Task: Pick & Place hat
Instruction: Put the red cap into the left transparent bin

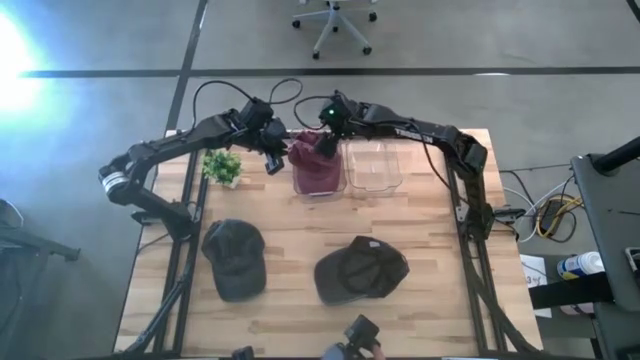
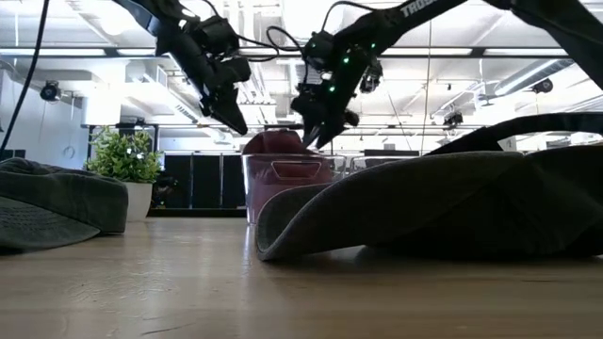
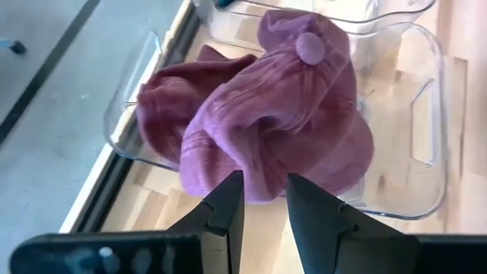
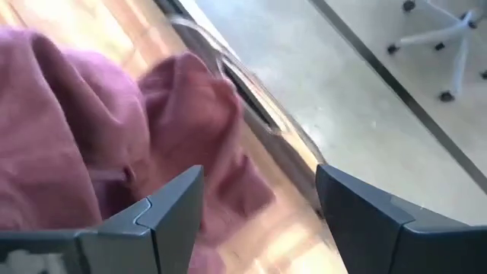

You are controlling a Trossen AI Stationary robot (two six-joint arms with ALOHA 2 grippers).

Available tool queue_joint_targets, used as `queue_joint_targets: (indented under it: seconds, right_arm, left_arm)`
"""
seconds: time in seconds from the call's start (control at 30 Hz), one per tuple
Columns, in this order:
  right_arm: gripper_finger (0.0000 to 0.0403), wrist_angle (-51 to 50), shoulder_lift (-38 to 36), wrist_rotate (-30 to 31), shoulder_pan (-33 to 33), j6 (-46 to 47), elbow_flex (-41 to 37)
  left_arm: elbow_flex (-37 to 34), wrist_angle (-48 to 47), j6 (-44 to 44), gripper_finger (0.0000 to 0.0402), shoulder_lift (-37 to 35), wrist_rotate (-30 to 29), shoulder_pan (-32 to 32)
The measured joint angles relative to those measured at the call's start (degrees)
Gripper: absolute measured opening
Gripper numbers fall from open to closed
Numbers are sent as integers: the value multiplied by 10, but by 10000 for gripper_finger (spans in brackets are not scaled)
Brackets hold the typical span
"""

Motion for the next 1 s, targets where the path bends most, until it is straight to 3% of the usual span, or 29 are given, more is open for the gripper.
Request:
queue_joint_targets:
  seconds: [0.07, 0.2, 0.33, 0.63, 1.0]
  right_arm:
    - [249, -38, -14, -4, -1, -13, 0]
    - [249, -115, -44, -86, 9, -126, -12]
    - [249, -149, -44, -85, 28, -223, -50]
    - [225, -30, -17, -60, 26, -222, -82]
    - [194, -23, 19, -76, 19, -229, -82]
  left_arm:
    - [0, 0, -1, 94, 5, 2, 0]
    - [0, 2, 4, 94, 17, 2, 0]
    - [0, 1, 4, 94, 31, 2, -1]
    - [0, 34, 8, 94, 52, 23, -6]
    - [0, 120, 9, 94, 113, 47, -6]
